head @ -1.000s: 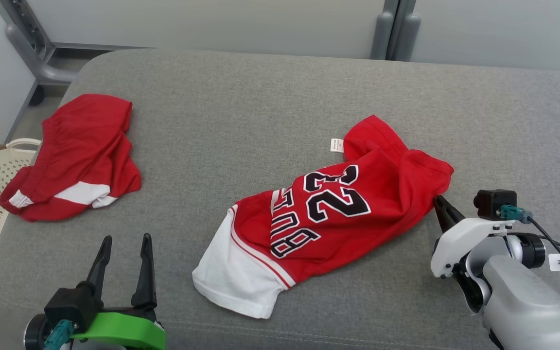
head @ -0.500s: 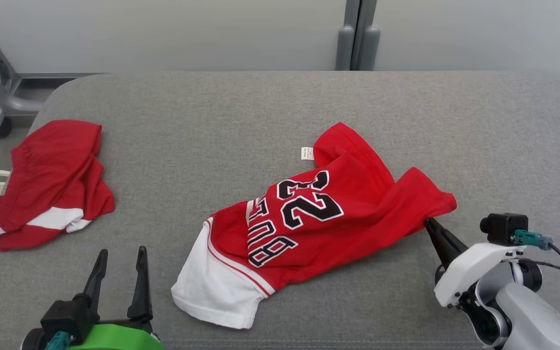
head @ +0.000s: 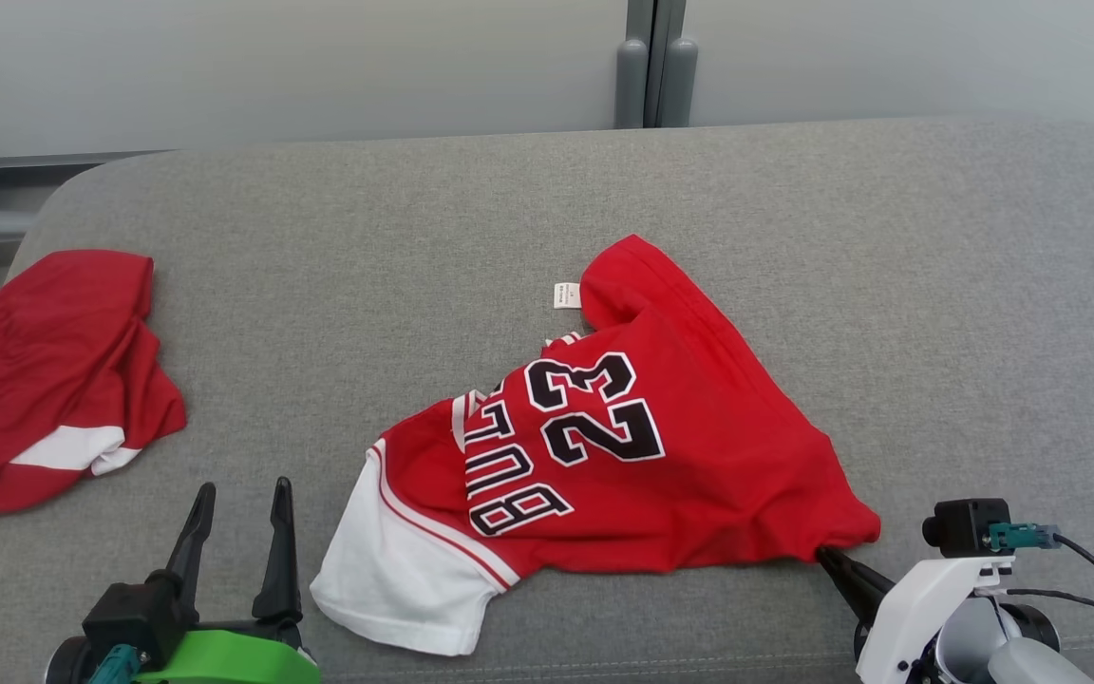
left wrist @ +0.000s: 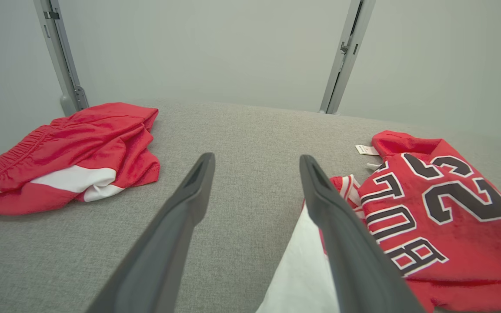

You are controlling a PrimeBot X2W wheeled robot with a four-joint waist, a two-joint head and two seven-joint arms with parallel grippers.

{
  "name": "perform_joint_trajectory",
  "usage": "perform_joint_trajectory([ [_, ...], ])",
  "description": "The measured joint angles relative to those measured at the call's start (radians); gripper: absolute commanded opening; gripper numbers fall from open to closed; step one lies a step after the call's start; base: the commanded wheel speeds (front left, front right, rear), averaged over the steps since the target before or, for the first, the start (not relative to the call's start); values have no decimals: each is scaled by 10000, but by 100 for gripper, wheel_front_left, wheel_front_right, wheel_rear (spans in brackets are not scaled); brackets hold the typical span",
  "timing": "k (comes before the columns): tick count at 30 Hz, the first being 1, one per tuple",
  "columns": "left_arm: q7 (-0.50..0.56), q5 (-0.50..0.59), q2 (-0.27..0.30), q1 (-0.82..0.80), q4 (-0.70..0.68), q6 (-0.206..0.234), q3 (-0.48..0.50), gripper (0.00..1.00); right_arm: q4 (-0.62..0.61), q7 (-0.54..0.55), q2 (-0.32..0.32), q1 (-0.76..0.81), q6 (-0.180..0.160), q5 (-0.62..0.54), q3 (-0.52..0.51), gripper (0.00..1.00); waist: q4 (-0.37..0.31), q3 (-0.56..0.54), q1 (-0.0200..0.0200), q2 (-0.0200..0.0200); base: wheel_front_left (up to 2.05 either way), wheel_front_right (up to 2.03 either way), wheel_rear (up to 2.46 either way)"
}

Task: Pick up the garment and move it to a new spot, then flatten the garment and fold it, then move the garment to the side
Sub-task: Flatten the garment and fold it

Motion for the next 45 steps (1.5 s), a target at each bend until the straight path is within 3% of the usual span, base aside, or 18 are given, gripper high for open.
perform_joint_trajectory([
  [1, 0, 0, 0, -4, 0, 0, 8, 100, -13, 98, 50, 25, 2, 17, -8, 0, -8, 9, 0, 0, 0, 0, 0],
  [2, 0, 0, 4, -4, 2, 0, 29, 100, -65, 222, 67, 25, 2, 29, -13, 27, -20, 16, 0, 0, 0, 0, 0],
  [3, 0, 0, 4, -4, 8, 0, 48, 100, -153, 274, 63, 26, 0, 31, -29, 72, -36, 23, 0, 0, 0, 0, 0],
  [4, 0, 0, 10, -4, 12, 0, 67, 100, -245, 295, 61, 28, 2, 33, -77, 100, -51, 28, 0, 0, 0, 0, 0],
  [12, 0, 12, 12, -3, -6, 0, 136, 100, -1168, 261, -245, 194, 0, 58, -573, 100, -114, -13, 0, 0, 0, 0, 0],
  [17, 0, 67, 12, -3, -104, 0, 196, 100, -1599, -652, -278, 192, 0, -387, -1055, 100, -107, -40, 0, 0, 0, 0, 0],
  [21, 0, 98, 12, -3, -169, 0, 209, 100, -1626, -1371, 58, 177, 2, -782, -1126, 100, -78, -99, 0, 0, 0, 0, 0],
  [30, 0, 188, 31, 41, -257, 0, 265, 100, -591, -2943, 295, -208, 2, -2525, -1313, 100, -11, -288, 0, 0, 0, 0, 0],
  [45, -2, 533, 38, 492, -504, 0, 706, 100, 27, -3352, 934, -163, 2, -3802, -2268, 100, -191, -797, 0, 0, 0, 0, 0],
])
